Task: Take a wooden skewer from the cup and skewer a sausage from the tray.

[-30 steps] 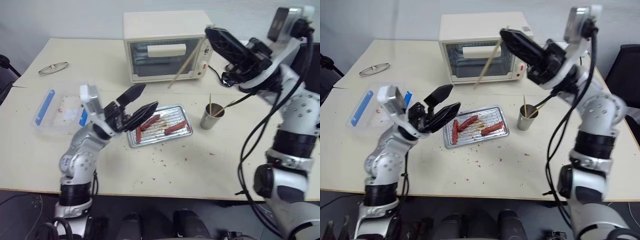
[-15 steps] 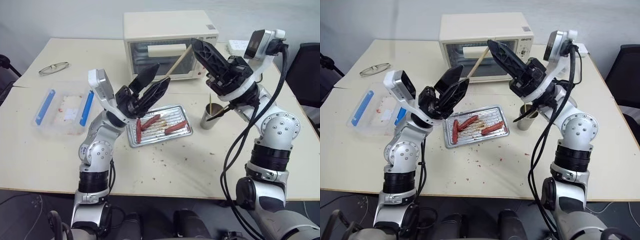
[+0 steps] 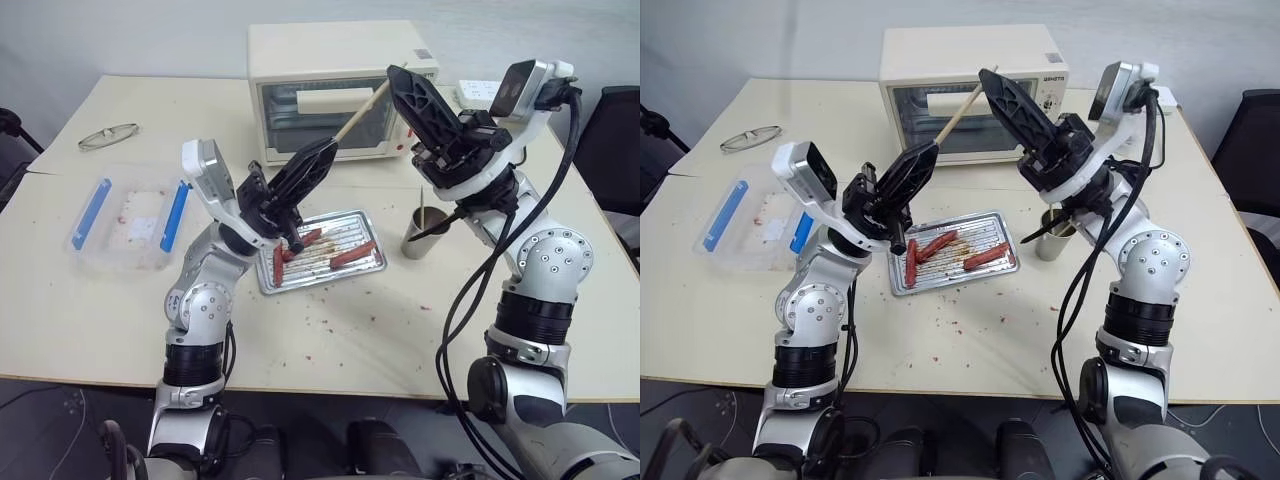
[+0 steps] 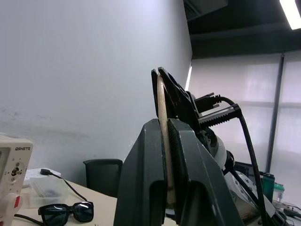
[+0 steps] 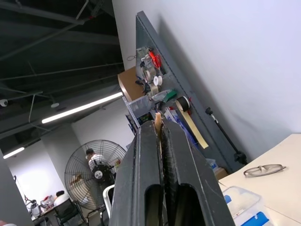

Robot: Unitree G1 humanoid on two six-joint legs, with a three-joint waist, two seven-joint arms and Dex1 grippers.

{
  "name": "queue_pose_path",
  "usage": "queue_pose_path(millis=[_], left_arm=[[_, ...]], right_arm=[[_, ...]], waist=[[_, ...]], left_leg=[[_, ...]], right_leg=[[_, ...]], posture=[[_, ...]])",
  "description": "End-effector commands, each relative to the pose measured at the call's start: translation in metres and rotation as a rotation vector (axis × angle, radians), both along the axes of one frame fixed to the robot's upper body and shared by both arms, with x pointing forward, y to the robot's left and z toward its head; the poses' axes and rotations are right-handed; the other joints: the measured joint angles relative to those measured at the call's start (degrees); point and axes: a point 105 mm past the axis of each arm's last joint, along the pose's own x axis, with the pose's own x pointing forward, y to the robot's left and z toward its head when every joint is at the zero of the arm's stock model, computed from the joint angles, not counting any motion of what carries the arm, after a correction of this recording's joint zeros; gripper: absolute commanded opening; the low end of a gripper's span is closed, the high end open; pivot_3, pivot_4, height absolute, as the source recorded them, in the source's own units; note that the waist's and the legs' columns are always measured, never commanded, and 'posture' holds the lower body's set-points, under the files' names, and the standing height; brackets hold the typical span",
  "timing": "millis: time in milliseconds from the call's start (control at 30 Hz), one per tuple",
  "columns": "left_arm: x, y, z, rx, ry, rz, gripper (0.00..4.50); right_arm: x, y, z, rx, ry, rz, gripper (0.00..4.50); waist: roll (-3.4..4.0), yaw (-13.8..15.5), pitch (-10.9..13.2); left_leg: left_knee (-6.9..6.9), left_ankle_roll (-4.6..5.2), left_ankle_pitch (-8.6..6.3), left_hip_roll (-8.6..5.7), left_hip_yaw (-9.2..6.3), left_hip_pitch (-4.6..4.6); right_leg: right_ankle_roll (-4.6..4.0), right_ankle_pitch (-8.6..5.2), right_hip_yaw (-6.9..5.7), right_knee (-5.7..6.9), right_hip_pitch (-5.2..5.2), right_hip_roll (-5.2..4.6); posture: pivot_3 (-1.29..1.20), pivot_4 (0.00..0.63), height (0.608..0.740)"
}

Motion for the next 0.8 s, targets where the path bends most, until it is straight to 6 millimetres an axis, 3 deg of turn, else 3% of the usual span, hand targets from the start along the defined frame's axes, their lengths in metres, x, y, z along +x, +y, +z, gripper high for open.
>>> queue_pose_path(millis=[33,100,200,300,367,433,500,633,700,800], left_arm=[[0.0,0.016,0.016,-0.03,-0.039,0.061,0.0],[0.001,0.021,0.015,-0.014,-0.036,0.082,0.0],[0.001,0.041,0.008,0.069,-0.03,0.145,0.0],[-0.001,0.06,-0.009,0.18,-0.001,0.198,0.0],[-0.005,0.084,-0.034,0.289,0.058,0.258,0.0],[-0.014,0.107,-0.058,0.392,0.126,0.312,0.0],[-0.021,0.12,-0.071,0.437,0.171,0.339,0.0],[-0.037,0.161,-0.099,0.473,0.316,0.458,0.0],[-0.044,0.175,-0.108,0.472,0.363,0.497,0.0],[-0.053,0.191,-0.121,0.47,0.423,0.557,0.0]], right_arm=[[-0.01,-0.006,0.005,-0.01,-0.045,-0.013,1.01],[-0.009,-0.01,0.004,-0.035,-0.059,-0.046,1.69],[-0.014,-0.024,-0.007,-0.209,-0.104,-0.094,2.66],[-0.023,-0.037,-0.016,-0.339,-0.127,-0.108,3.64],[-0.031,-0.047,-0.038,-0.522,-0.158,-0.136,4.37],[-0.037,-0.062,-0.065,-0.695,-0.183,-0.173,4.44],[-0.042,-0.072,-0.083,-0.795,-0.207,-0.179,4.44],[-0.06,-0.102,-0.138,-1.024,-0.276,-0.155,4.44],[-0.062,-0.114,-0.156,-1.086,-0.274,-0.154,4.44],[-0.053,-0.117,-0.165,-1.11,-0.306,-0.203,4.44]], waist=[[0.0,-0.05,0.0],[0.0,0.01,0.0],[0.0,0.05,0.0],[0.0,0.01,0.0],[0.0,-0.02,0.0],[0.0,0.02,0.0],[0.0,0.11,0.0],[0.0,0.27,0.0],[-0.02,0.2,0.02],[-0.02,-0.04,0.02]], left_leg=[[0.0,0.0,0.0,0.01,0.0,0.0],[-0.01,0.0,0.0,0.0,0.0,0.0],[-0.02,0.01,-0.01,-0.02,0.0,-0.02],[-0.2,0.04,-0.02,0.0,-0.01,-0.04],[-0.31,0.05,-0.03,0.01,0.0,-0.04],[-0.52,0.05,-0.03,0.01,0.0,-0.05],[-0.74,0.05,-0.04,0.0,0.01,-0.05],[-0.78,0.07,-0.05,-0.03,0.01,-0.04],[-0.74,0.09,-0.06,-0.06,0.03,0.04],[-0.7,0.13,-0.03,-0.08,0.06,0.22]], right_leg=[[0.0,0.0,0.0,0.0,0.0,0.01],[0.0,0.0,0.0,0.01,-0.02,0.01],[0.0,0.0,0.0,-0.05,-0.02,-0.01],[0.0,0.0,-0.03,-0.32,0.0,0.0],[0.0,0.0,-0.03,-0.44,0.0,0.01],[0.0,0.0,-0.04,-0.61,-0.01,0.0],[0.0,0.0,-0.05,-0.9,-0.02,0.01],[0.0,0.0,-0.08,-1.01,0.07,-0.06],[0.0,0.0,-0.07,-1.24,0.14,-0.08],[0.06,0.06,-0.01,-1.19,0.3,-0.11]], posture=[[0.0,0.15,0.74],[0.0,0.15,0.74],[0.0,0.15,0.74],[0.0,0.15,0.74],[0.0,0.15,0.74],[0.0,0.15,0.74],[0.0,0.15,0.74],[0.0,0.15,0.74],[0.0,0.15,0.74],[0.0,0.15,0.74]])
